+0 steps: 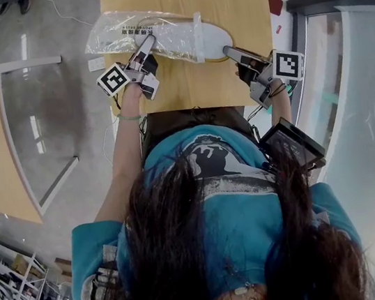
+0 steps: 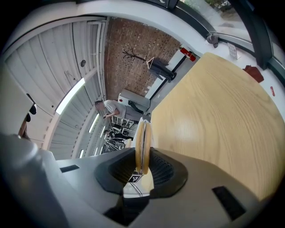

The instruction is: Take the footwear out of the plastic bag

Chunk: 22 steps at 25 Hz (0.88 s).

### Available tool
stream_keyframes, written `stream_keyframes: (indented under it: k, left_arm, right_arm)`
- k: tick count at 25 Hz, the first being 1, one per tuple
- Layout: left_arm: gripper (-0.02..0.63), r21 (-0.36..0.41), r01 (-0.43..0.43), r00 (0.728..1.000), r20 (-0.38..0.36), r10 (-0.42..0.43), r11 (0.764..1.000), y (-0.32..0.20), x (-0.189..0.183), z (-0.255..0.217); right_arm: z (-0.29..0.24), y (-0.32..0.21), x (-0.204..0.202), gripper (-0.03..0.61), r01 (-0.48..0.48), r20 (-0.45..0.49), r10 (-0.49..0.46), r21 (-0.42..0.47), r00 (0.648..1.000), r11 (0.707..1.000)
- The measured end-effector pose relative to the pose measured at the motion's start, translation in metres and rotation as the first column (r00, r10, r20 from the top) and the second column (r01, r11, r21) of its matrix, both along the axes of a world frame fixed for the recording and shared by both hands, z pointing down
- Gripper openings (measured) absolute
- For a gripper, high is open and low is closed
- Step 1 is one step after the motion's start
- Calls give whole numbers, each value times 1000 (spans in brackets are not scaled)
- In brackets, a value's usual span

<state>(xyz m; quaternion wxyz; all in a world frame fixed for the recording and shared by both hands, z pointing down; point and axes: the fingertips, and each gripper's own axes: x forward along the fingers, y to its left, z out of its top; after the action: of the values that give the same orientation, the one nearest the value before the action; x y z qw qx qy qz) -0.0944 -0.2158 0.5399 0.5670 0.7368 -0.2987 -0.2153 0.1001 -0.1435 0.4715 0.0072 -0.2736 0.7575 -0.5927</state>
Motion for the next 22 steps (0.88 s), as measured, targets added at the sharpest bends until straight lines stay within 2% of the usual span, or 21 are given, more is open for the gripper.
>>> stream_keyframes:
  k: [3,4,6,12,17,22]
  left_arm:
    - [112,-15,49,998,48,-49,999,-8,-14,4]
    - [93,-19,81,993,86,-79,997,-11,-23,7]
    - [12,-18,138,974,182,-132,990,-17,-42,16]
    - [6,32,95,929,357,-100,995,-24,-46,26]
    - [5,41,142,894,424,-146,989,-34,-66,30]
    - [3,21,240,873,434,-225,970,-40,-93,35]
  right_arm:
    - [0,3,10,91,-57,-22,56,-41,998,998]
    - [-1,3,15,91,-69,-36,68,-39,997,997]
    - [-4,4,28,90,-101,-57,98,-43,994,994]
    - [-11,6,38,87,-85,-78,85,-3,993,996]
    - [-22,5,43,87,-78,-112,82,36,990,996]
    - [-32,1,54,84,-108,-133,116,65,984,992]
